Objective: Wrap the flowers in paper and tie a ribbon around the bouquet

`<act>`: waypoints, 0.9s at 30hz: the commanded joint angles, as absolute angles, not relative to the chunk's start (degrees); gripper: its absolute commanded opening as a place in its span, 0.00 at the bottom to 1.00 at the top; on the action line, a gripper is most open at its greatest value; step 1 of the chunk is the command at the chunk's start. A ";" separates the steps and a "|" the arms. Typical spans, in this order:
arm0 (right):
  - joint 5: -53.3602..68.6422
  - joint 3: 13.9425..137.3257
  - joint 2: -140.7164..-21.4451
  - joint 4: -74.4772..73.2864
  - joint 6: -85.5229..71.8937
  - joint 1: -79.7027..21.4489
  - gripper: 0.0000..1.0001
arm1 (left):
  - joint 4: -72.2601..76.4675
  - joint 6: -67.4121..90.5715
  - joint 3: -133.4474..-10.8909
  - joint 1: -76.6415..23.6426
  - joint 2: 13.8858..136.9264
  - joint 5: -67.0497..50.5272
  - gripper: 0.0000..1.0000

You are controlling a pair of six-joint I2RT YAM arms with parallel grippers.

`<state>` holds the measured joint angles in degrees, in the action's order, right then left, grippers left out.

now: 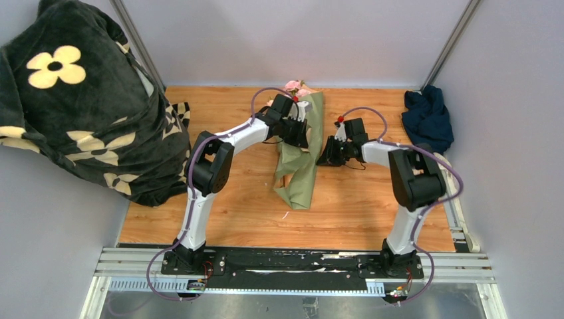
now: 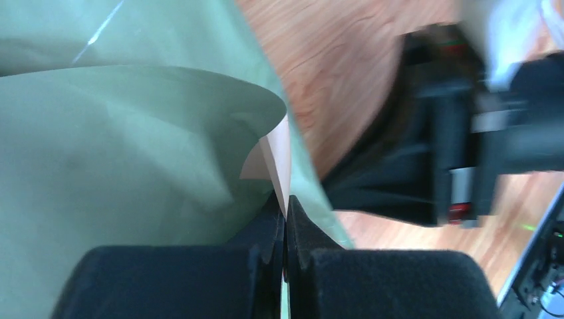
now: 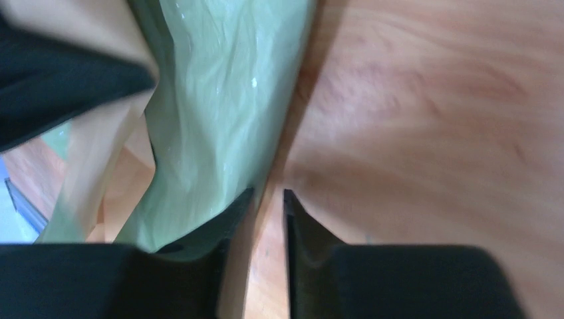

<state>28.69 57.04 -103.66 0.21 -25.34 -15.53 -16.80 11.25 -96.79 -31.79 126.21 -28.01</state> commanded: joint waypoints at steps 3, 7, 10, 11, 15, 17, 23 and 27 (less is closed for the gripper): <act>39.06 62.02 -115.44 5.45 -25.66 -16.32 0.03 | -18.71 13.72 -101.94 -35.83 123.23 -31.18 0.00; 42.62 59.63 -115.19 12.46 -30.62 -17.49 0.00 | -18.52 14.86 -104.50 -37.26 125.34 -31.72 0.00; 42.98 56.50 -112.01 15.05 -33.12 -17.69 0.00 | -18.73 15.09 -106.31 -37.38 128.20 -30.18 0.00; 41.75 54.82 -110.13 14.94 -33.66 -17.48 0.00 | -19.18 14.15 -106.81 -37.36 128.96 -28.98 0.00; 31.26 49.21 -100.53 8.02 -33.59 -16.45 0.07 | -19.45 10.02 -105.99 -37.35 130.49 -23.63 0.00; 26.46 45.94 -95.60 5.24 -32.98 -16.46 0.11 | -19.22 9.52 -105.91 -37.35 131.20 -23.10 0.00; 18.12 39.01 -79.78 2.89 -29.84 -16.69 0.38 | -18.79 9.79 -106.38 -37.35 132.11 -23.31 0.00; 23.96 39.03 -77.78 8.76 -30.22 -16.98 0.73 | -18.87 10.31 -107.12 -37.37 132.58 -23.72 0.00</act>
<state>23.07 39.35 -78.28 5.54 -31.11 -16.40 -19.38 10.79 -105.56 -36.97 131.72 -23.75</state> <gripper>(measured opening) 0.683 0.006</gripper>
